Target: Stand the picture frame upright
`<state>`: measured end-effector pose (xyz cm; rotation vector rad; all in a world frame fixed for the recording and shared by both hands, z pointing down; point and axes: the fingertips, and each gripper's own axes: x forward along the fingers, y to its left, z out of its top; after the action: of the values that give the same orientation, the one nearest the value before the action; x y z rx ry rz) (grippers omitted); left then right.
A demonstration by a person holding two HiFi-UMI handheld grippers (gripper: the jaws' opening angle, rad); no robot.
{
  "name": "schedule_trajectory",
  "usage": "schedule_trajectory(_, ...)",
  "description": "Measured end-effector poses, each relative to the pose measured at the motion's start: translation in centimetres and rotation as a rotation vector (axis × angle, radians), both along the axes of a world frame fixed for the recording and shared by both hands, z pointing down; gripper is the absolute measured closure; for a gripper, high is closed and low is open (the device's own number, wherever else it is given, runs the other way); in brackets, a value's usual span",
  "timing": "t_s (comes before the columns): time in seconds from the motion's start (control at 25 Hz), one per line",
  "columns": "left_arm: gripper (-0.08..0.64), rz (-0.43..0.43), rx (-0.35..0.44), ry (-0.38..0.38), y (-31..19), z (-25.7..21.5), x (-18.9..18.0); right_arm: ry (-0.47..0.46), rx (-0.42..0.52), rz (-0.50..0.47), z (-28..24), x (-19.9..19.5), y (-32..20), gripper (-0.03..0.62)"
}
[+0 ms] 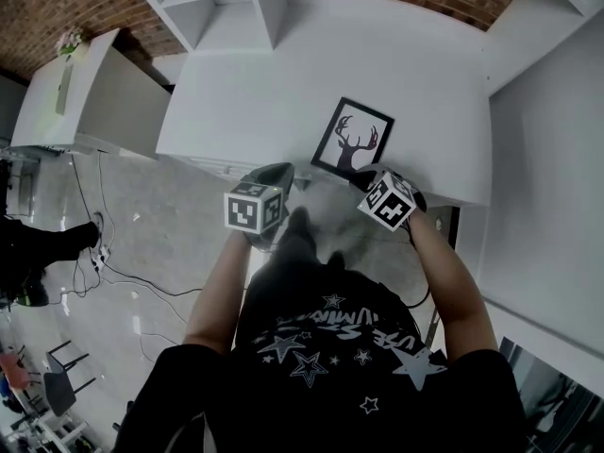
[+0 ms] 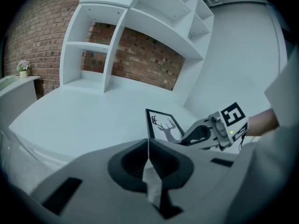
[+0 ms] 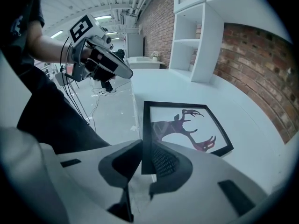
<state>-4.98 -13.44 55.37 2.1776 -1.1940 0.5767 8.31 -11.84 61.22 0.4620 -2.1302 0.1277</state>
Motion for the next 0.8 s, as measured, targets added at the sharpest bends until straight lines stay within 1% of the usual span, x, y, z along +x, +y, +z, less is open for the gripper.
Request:
schedule_trajectory(0.16,0.541,0.003,-0.025,-0.014,1.3,0.6,0.6,-0.005,0.0,-0.052,-0.2,0.0,2.1,0.518)
schedule_trajectory(0.4,0.54,0.072,-0.117,-0.048,3.8,2.6,2.2,0.0,0.008,-0.114,-0.3,0.1,4.8,0.518)
schedule_trajectory(0.6,0.538,0.081,-0.175,-0.023,4.7,3.5,3.1,0.008,0.016,-0.143,-0.1,0.3,6.3,0.518)
schedule_trajectory(0.72,0.534,0.105,-0.208,-0.023,5.0,3.9,3.8,0.011,0.018,-0.157,-0.2,0.5,6.8,0.518)
schedule_trajectory(0.76,0.5,0.119,-0.226,-0.008,5.2,4.1,4.3,0.011,0.018,-0.161,-0.2,0.5,6.9,0.518)
schedule_trajectory(0.8,0.425,0.131,-0.25,0.014,5.3,4.3,4.8,0.012,0.019,-0.165,-0.2,0.6,7.0,0.518)
